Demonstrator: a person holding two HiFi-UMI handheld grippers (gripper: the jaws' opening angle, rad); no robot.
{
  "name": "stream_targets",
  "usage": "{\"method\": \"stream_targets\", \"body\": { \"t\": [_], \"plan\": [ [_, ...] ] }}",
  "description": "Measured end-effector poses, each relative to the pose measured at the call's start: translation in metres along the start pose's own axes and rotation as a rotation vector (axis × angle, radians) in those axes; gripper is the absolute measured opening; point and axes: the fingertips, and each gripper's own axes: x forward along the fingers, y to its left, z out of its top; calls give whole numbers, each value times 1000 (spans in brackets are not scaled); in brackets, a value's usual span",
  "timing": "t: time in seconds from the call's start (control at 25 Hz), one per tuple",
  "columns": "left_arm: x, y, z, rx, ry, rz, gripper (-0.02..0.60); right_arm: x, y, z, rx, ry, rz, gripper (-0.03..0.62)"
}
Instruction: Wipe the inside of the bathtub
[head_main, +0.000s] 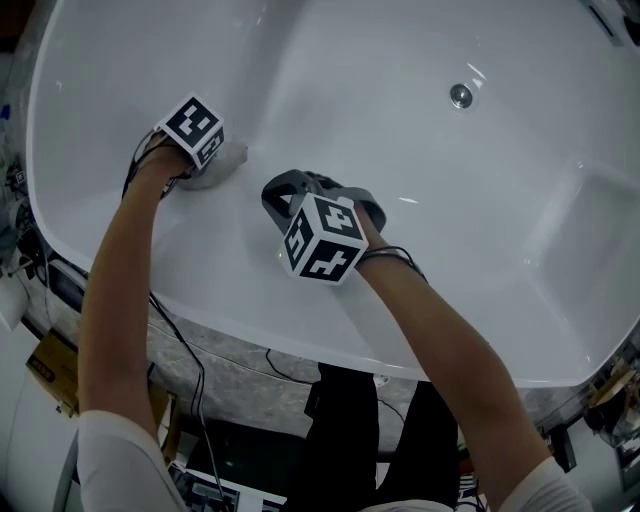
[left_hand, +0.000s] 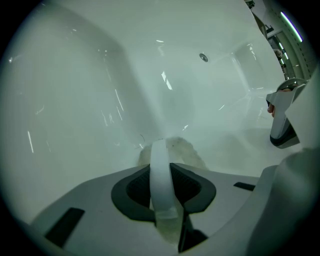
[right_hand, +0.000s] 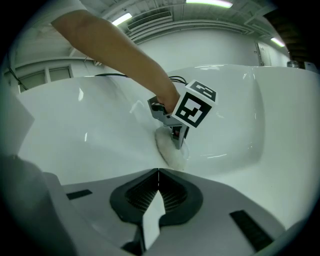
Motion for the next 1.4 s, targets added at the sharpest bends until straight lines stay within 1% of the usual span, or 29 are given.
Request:
{"method": "stream_targets", "body": {
  "t": [0.16, 0.4, 0.68, 0.88, 1.08, 1.4],
  "plan": [
    [13, 11, 2, 21, 36, 17, 97, 0, -8, -10, 30, 6, -10, 18],
    [36, 19, 14, 57, 101, 39, 97, -6, -22, -35, 59, -2, -26, 18],
    [42, 22, 15, 116, 174, 53, 97, -13, -28, -29, 70, -39, -46, 18],
    [49, 18, 22, 164, 190, 71, 97, -16, -29, -33, 78, -45, -50, 18],
    [59, -2, 37, 212, 200, 63, 97, -25, -31, -50, 95, -39, -59, 18],
    [66, -28, 56, 223, 196, 49, 97, -43, -40, -73, 127, -38, -87, 18]
  ]
}}
